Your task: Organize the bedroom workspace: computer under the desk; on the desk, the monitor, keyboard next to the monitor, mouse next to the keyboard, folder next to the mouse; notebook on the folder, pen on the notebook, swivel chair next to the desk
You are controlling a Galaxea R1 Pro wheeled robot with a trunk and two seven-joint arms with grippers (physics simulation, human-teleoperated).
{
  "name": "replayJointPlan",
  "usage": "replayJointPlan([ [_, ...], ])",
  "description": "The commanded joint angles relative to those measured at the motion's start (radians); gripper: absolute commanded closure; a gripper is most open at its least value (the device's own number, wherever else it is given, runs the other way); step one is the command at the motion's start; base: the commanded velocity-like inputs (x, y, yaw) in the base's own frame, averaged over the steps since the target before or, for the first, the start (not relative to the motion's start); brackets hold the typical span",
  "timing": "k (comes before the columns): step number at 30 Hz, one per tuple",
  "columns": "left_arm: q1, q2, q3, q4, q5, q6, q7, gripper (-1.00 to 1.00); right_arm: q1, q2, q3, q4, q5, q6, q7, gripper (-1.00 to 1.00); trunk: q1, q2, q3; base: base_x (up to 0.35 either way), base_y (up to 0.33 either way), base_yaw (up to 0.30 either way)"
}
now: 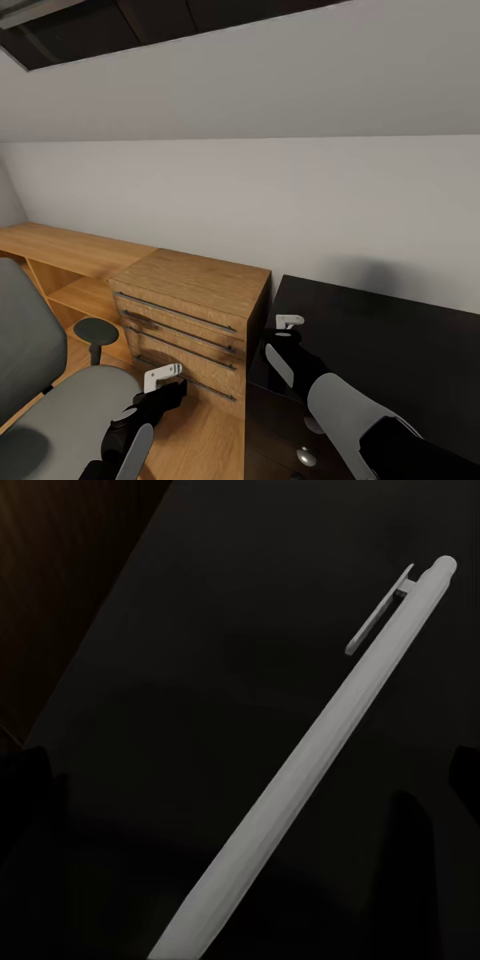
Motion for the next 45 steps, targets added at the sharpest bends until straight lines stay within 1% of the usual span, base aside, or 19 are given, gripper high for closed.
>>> replayJointPlan([
  [1,-0.001,0.0,-0.001,-0.001,0.01,0.002,0.01,-1.0,-0.001,0.0,0.002,0.042,-0.002,0.012,-0.007,-1.0,0.0,0.0,-0.001,0.0,0.0,0.0],
  [8,-0.001,0.0,-0.001,-0.001,0.011,0.002,0.01,-1.0,-0.001,0.0,0.002,0.05,-0.004,0.013,-0.008,-1.0,0.0,0.0,-0.001,0.0,0.0,0.0],
  [10,-0.001,0.0,-0.001,-0.001,0.011,0.001,0.012,-1.0,-0.001,0.0,0.002,0.05,-0.004,0.013,-0.008,-1.0,0.008,-0.014,-0.007,0.0,0.0,0.0],
  [20,-0.001,0.0,-0.001,-0.001,0.012,0.002,0.011,-1.0,-0.001,0.0,0.002,0.05,-0.004,0.013,-0.008,-1.0,0.008,-0.014,-0.007,0.0,0.0,0.0],
  [21,-0.001,0.0,-0.001,-0.001,0.012,0.002,0.011,-1.0,-0.001,0.0,0.002,0.05,-0.004,0.013,-0.008,1.0,0.008,-0.014,-0.007,0.0,0.0,0.0],
  [41,-0.001,0.0,-0.001,0.001,0.012,0.002,0.011,-1.0,-0.001,0.0,0.004,0.039,-0.007,0.011,-0.003,1.0,0.008,-0.014,-0.007,0.0,0.0,0.0],
  [43,-0.001,0.0,-0.001,0.005,0.012,0.002,0.011,-1.0,-0.001,0.0,0.004,0.038,-0.015,0.012,-0.003,1.0,0.008,-0.014,-0.007,0.0,0.0,0.0],
  [44,-0.001,0.0,-0.001,0.008,0.011,0.002,0.011,-1.0,-0.001,0.0,0.004,0.038,-0.031,0.013,-0.004,1.0,0.008,-0.014,-0.007,0.0,0.0,0.0],
  [45,-0.001,0.0,-0.002,0.01,0.011,0.002,0.011,-1.0,-0.001,0.0,0.004,0.037,-0.056,0.014,-0.004,1.0,0.008,-0.014,-0.007,0.0,0.0,0.0],
])
